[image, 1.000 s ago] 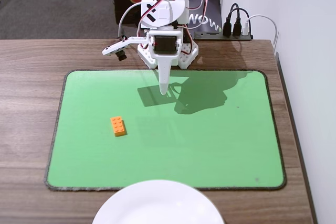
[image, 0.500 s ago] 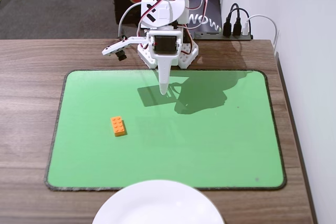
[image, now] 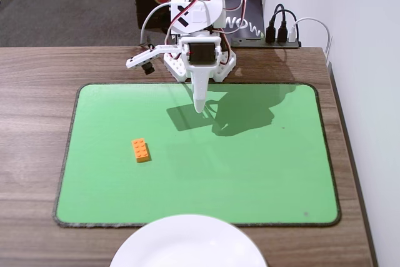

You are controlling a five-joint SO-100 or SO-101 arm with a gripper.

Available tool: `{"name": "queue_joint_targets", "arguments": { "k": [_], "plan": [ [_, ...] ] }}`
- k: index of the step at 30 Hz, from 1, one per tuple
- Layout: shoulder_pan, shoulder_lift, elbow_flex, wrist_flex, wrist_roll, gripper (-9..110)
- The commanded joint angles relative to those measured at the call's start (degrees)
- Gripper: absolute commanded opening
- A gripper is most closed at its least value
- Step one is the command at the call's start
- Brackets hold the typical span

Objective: Grasp a lego block and put it on the plate.

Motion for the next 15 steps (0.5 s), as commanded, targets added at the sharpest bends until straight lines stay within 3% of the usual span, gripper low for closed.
{"name": "queue_joint_targets", "arguments": {
  "k": [1,8,15],
  "plan": [
    [-0.4,-0.2,-0.4,0.2,-0.6,0],
    [-0.4,-2.2,-1.8,-0.6,-3.9,0],
    [0.2,-11.8,-5.6,-5.4,-16.9,0]
  ]
}}
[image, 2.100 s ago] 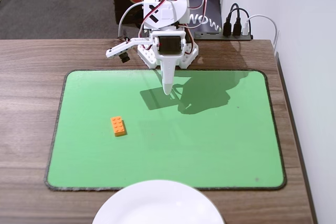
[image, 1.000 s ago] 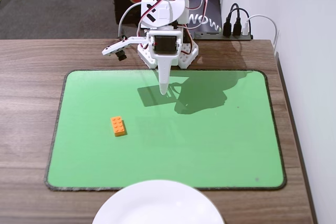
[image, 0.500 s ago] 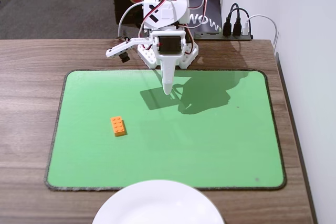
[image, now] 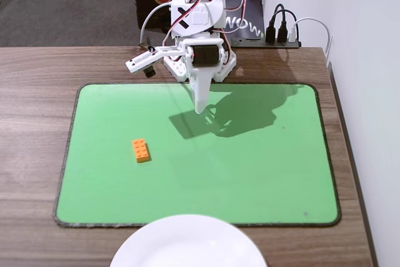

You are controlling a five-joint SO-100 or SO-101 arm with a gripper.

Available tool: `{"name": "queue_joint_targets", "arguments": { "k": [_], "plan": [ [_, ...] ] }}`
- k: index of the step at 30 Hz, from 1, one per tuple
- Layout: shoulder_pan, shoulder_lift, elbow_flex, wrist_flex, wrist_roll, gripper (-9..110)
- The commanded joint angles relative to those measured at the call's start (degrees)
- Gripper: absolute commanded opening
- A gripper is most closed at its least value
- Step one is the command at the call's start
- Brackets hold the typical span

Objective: Grasp a lego block and put it on the plate.

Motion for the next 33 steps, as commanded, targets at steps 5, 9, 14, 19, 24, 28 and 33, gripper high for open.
{"name": "queue_joint_targets", "arguments": {
  "k": [5,9,14,19,24,28,33],
  "plan": [
    [0.7,-8.0,-5.6,-2.7,-14.2,0],
    [1.5,-11.7,-8.7,-2.4,-20.2,0],
    [2.5,-15.5,-12.7,-1.1,-27.2,0],
    [3.5,-20.1,-15.7,-0.4,-36.9,0],
    [5.5,-23.2,-18.2,1.4,-44.6,0],
    [7.7,-24.0,-20.3,2.5,-47.5,0],
    [14.0,-24.7,-21.3,3.5,-53.6,0]
  ]
}}
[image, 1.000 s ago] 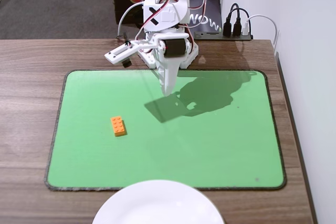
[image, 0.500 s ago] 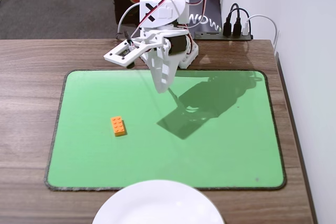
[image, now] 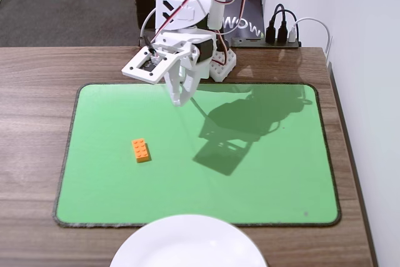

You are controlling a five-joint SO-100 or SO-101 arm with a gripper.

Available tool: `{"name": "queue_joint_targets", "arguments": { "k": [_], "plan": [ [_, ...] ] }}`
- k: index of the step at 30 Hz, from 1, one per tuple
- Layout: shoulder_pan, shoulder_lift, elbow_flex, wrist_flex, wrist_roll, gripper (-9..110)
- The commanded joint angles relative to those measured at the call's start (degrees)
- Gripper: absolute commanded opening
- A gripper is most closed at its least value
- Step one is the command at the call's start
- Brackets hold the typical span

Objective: Grasp a lego block and put it on the plate.

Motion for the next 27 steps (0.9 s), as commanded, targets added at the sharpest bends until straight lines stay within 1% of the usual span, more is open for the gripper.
{"name": "queue_joint_targets", "arguments": {
  "k": [1,7,13,15,19,24,27],
  "plan": [
    [3.2,-0.5,-3.2,0.4,-4.7,0],
    [12.5,-1.8,-4.4,-1.5,-13.2,0],
    [17.6,-4.0,-5.2,-4.1,-23.8,0],
    [18.7,-5.1,-5.8,-5.2,-27.9,0],
    [20.0,-8.2,-6.9,-9.9,-29.8,0],
    [20.9,-12.7,-10.6,-10.5,-33.7,0],
    [21.4,-15.5,-11.4,-12.0,-38.6,0]
  ]
}}
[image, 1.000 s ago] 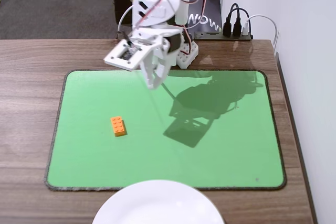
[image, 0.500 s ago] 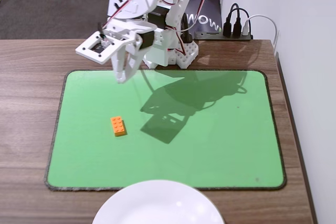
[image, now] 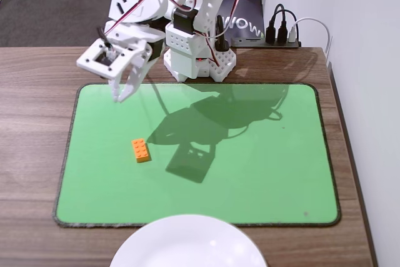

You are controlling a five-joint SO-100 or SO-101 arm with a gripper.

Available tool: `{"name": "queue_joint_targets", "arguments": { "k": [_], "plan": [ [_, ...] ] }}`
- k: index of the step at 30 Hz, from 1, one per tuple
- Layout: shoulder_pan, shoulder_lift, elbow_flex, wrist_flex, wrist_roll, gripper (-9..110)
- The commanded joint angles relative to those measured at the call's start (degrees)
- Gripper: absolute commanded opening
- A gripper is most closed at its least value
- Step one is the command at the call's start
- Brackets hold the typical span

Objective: Grasp a lego block and put it on the plate.

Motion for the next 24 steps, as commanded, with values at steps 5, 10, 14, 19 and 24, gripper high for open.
{"name": "queue_joint_targets", "arguments": {
  "k": [5,10,14,19,24],
  "plan": [
    [0.4,-6.0,-3.6,-4.1,-12.7,0],
    [-0.4,-12.4,-9.3,-3.9,-18.4,0],
    [-2.0,-17.0,-12.7,-3.7,-19.6,0],
    [-5.6,-21.4,-15.2,1.3,-19.6,0],
    [-8.9,-24.6,-15.6,6.3,-19.6,1]
  ]
}}
